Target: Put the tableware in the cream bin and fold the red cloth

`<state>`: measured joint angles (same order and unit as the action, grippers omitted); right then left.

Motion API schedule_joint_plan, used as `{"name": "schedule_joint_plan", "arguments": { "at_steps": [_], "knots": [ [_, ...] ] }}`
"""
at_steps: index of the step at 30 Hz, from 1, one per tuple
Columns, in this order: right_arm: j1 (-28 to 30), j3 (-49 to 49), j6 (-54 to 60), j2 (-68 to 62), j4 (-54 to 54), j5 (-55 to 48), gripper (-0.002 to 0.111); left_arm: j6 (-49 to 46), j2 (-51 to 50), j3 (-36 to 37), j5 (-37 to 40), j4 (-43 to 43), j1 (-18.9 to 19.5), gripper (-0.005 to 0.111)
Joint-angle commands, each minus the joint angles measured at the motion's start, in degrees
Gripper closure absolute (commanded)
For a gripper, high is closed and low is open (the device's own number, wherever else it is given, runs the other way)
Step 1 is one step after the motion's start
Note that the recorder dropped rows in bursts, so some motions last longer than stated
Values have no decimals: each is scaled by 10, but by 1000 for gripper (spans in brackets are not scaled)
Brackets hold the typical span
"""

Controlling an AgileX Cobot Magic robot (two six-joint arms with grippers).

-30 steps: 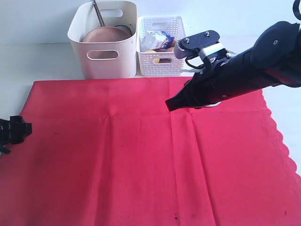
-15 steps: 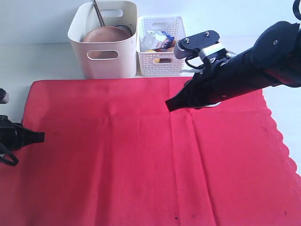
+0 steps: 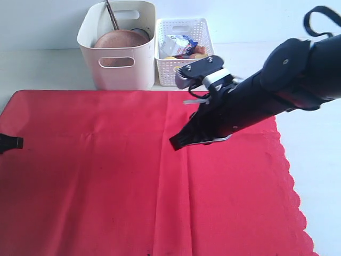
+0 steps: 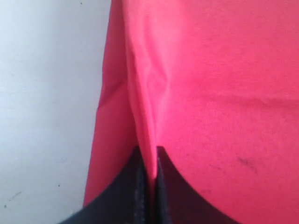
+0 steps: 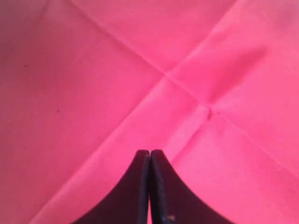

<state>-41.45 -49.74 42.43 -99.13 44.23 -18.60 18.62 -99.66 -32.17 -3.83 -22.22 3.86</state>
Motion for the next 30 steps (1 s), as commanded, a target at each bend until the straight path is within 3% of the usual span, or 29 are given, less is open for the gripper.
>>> {"name": "schedule_joint_plan", "arguments": {
  "at_steps": [1, 10, 21, 24, 30],
  "knots": [
    [-43, -34, 11, -55, 9, 13, 108, -2, 42, -4, 21, 3, -14, 107],
    [-52, -91, 11, -144, 8, -37, 108, -6, 153, -4, 62, 0, -117, 107],
    [-52, -101, -13, -125, -62, -62, 108, 3, 261, -4, 103, 6, -223, 107],
    [-52, -101, -104, -74, -173, -84, 108, 7, 267, -4, 113, 6, -242, 107],
    [-45, -101, -441, 65, -541, -139, 108, 13, 267, -14, 119, 6, -284, 107]
  ]
}}
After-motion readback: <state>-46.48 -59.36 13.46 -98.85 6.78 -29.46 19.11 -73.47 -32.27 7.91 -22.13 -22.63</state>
